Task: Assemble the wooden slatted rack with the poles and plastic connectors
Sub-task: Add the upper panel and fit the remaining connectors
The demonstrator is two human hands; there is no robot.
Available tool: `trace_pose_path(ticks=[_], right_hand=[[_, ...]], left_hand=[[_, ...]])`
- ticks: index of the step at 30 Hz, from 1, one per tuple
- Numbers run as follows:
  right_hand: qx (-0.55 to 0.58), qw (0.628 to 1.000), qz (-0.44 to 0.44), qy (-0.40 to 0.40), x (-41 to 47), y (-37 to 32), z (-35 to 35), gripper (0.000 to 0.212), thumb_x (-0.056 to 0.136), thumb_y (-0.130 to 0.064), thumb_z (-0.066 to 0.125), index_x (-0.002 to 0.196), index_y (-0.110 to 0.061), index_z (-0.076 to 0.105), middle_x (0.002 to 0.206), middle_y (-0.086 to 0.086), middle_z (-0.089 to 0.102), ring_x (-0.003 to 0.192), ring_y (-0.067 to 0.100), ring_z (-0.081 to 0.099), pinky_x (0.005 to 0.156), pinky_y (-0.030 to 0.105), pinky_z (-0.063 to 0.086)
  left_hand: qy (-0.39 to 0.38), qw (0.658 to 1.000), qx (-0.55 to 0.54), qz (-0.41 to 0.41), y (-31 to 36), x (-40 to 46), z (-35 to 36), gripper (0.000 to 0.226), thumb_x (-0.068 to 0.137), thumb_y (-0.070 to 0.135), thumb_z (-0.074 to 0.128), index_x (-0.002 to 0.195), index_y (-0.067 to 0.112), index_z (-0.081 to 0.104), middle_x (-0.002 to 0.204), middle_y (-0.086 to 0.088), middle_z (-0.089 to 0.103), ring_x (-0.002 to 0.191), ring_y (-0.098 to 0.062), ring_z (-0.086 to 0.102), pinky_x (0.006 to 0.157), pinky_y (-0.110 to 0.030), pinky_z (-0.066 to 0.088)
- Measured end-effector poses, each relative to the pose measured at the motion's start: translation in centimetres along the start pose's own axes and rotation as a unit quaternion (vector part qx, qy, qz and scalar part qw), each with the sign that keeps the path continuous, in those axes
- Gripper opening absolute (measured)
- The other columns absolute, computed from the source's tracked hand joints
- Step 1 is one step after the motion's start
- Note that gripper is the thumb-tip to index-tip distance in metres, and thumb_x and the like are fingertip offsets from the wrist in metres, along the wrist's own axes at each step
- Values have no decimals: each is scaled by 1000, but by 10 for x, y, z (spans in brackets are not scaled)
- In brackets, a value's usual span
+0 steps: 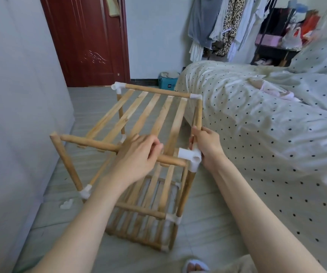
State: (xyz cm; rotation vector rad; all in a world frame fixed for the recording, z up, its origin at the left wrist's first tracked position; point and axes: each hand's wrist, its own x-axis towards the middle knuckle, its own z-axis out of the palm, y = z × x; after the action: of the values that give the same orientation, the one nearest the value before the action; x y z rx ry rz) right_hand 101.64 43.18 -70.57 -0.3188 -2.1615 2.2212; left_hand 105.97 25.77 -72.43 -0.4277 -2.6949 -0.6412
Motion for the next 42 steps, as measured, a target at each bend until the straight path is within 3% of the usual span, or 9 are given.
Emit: trace_pose_path(ticks=[4,8,13,16,20,22,26,36,42], right_hand=[[28,998,31,-45,9,-4,-20,19,96,-20,51,79,-12,51,63,3,48,48,13,43,50,25,39],[-76,995,46,-46,6,-8,-27,27,91,-33,57,76,-11,55,73,3,52,59,17,43,54,29,33],[-116,992,-26,-30,-8,-2,-30,4,89,-11,49,84,-11,50,68,3,38,53,14,33,49,26,28],[-105,993,-62,-3,-9,1,-29,9,86,-5,44,82,-11,48,64,7,39,48,15,37,41,20,30],[-9,997,5,-72,-11,-4,-32,13,82,-1,44,70,-6,46,59,11,40,42,19,39,48,27,29],[14,996,25,-90,-14,-7,-31,12,84,0,43,74,-6,47,57,11,41,39,18,39,47,25,30],[32,997,26,-70,-15,-7,-27,12,86,-2,42,77,-7,47,57,9,44,37,16,39,48,24,30],[52,997,31,-50,-13,-2,-24,8,84,-3,43,88,-7,48,57,8,40,42,17,36,45,22,29],[77,996,40,-2,-14,-1,-22,15,83,-4,46,70,-9,50,56,4,41,47,15,37,39,18,29]], left_hand=[[-103,990,66,67,14,1,-1,44,87,59,40,119,31,50,107,22,42,112,-6,30,93,-27,27],[-62,984,113,124,36,6,16,35,90,54,45,116,31,51,110,17,54,110,-9,39,89,-27,20],[-49,993,71,84,41,15,15,28,97,41,41,122,34,49,108,12,59,102,-11,53,92,-32,30],[-45,995,62,69,41,17,9,27,97,38,40,124,36,48,106,15,56,103,-9,52,93,-32,30],[-52,995,65,55,40,12,4,26,99,34,39,123,37,47,97,17,46,104,-7,48,91,-29,26],[-48,995,66,53,38,10,3,26,99,34,39,123,38,47,95,17,45,100,-6,46,90,-28,25],[-38,996,70,45,37,10,2,23,98,34,40,119,40,48,92,16,47,90,-3,40,87,-27,25],[-25,996,83,23,37,11,-7,21,98,36,37,114,43,48,97,16,52,96,-5,48,88,-28,25],[-50,995,84,23,40,8,-2,19,98,35,38,113,41,48,96,14,49,96,-7,46,84,-28,23]])
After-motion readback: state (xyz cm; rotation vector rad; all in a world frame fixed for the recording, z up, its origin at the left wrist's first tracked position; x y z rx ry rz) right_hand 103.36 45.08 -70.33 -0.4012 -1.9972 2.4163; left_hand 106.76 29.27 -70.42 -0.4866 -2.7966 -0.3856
